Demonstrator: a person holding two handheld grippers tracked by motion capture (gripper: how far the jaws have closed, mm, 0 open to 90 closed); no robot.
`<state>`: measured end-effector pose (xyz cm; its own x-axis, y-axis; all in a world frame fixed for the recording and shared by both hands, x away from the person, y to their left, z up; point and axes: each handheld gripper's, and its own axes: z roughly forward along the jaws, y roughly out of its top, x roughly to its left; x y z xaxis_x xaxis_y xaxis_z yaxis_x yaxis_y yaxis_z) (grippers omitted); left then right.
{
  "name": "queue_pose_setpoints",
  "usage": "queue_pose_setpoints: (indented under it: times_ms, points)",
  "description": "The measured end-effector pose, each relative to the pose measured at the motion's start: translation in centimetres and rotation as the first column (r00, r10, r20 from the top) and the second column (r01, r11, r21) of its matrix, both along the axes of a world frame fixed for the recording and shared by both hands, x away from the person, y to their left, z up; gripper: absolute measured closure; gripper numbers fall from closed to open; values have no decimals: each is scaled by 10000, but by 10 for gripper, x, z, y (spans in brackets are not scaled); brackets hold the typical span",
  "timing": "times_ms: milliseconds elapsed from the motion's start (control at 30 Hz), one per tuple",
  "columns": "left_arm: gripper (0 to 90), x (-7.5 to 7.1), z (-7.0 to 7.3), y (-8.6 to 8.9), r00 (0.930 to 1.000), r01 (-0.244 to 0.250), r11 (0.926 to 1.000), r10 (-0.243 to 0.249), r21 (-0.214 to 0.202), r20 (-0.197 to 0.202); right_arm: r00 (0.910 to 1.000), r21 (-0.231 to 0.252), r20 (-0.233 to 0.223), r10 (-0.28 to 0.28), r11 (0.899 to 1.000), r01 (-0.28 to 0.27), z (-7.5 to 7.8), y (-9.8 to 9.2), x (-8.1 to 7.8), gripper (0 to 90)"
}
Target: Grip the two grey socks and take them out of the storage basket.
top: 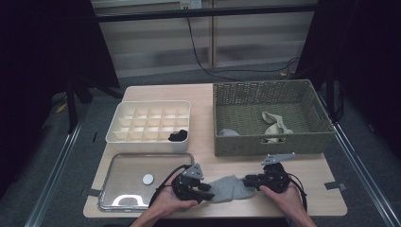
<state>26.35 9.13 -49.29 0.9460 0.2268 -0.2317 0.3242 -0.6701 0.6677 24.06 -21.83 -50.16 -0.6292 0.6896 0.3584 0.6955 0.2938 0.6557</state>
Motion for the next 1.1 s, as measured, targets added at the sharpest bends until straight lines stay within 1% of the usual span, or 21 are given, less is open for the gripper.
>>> queue_pose_setpoints:
  times_ms: [67, 100, 133, 167, 200, 233, 267, 367, 400, 467, 500, 567, 667, 733, 800, 833, 867, 933, 967, 1000, 1100]
  points:
    - [616, 0, 0, -1, 10000, -10, 10000, 10, -28, -30, 10000, 54, -74, -66, 10000, 67, 0, -3, -2, 718]
    - [616, 1, -2, -3, 10000, -29, 9998, 28, -178, -54, 9999, 74, -90, -84, 9999, 85, 0, -5, -2, 717]
    - [615, 2, -1, -4, 10000, 40, 10000, -40, -78, 28, 9998, 105, -151, -124, 9999, 125, 0, -7, -3, 717]
    - [616, 2, -1, -4, 10000, 40, 10000, -40, -78, 28, 9998, 105, -151, -124, 9999, 125, 0, -7, -3, 717]
    - [616, 2, -3, -8, 10000, -47, 9997, 46, -257, -25, 9997, 83, -170, -199, 9998, 200, 1, -9, -6, 705]
    - [616, 2, -3, -8, 10000, -47, 9997, 46, -257, -25, 9997, 83, -170, -199, 9998, 200, 1, -9, -6, 705]
    - [616, 4, -3, -11, 9999, 4, 9997, -1, -232, 104, 9995, 67, -198, -238, 9997, 239, 1, -10, -8, 700]
    - [616, 5, -3, -13, 9999, -63, 9998, 66, -211, 158, 9994, -29, -165, -299, 9996, 298, 2, -11, -11, 700]
    - [616, 6, -4, -15, 9998, -147, 9991, 150, -393, 88, 9992, -60, -173, -351, 9994, 350, 2, -12, -11, 694]
    - [616, 8, -4, -16, 9999, -100, 9994, 104, -340, 113, 9989, -59, -188, -438, 9990, 437, 3, -14, -11, 688]
    - [616, 8, -5, -18, 9998, -180, 9984, 184, -528, 65, 9991, -42, -144, -399, 9992, 398, 2, -16, -11, 684]
    - [615, 9, -4, -21, 9998, -185, 9989, 183, -442, -59, 9991, 25, -167, -390, 9992, 390, 2, -16, -11, 665]
    - [604, 9, -4, -22, 9999, -128, 9989, 124, -461, -92, 9993, 52, -50, -362, 9993, 362, 4, -15, -11, 654]
    - [593, 10, -3, -21, 9996, -235, 9981, 228, -565, -139, 9992, 263, 30, -409, 9988, 408, 6, -16, -11, 653]
    - [563, 13, 0, -17, 9984, -483, 9954, 459, -824, -316, 9987, 498, 86, -493, 9976, 488, 8, -18, -10, 651]
    - [550, 13, 1, -16, 9980, -530, 9944, 497, -910, -383, 9984, 585, 88, -562, 9967, 556, 9, -18, -10, 645]
    - [539, 14, 2, -14, 9970, -687, 9917, 645, -1084, -423, 9983, 616, 160, -561, 9966, 550, 9, -19, -9, 639]
    - [509, 15, 4, -10, 9964, -745, 9913, 695, -1087, -495, 9982, 813, 184, -571, 9951, 555, 11, -19, -8, 624]
    - [493, 15, 4, -10, 9964, -745, 9913, 695, -1087, -495, 9982, 807, 227, -556, 9953, 536, 12, -19, -8, 612]
    - [476, 16, 6, -7, 9951, -899, 9898, 848, -1104, -502, 9982, 866, 227, -546, 9949, 525, 13, -18, -7, 601]
    - [435, 16, 11, -1, 9930, -1080, 9876, 1017, -1138, -595, 9984, 1073, 281, -494, 9932, 461, 17, -16, -5, 562]
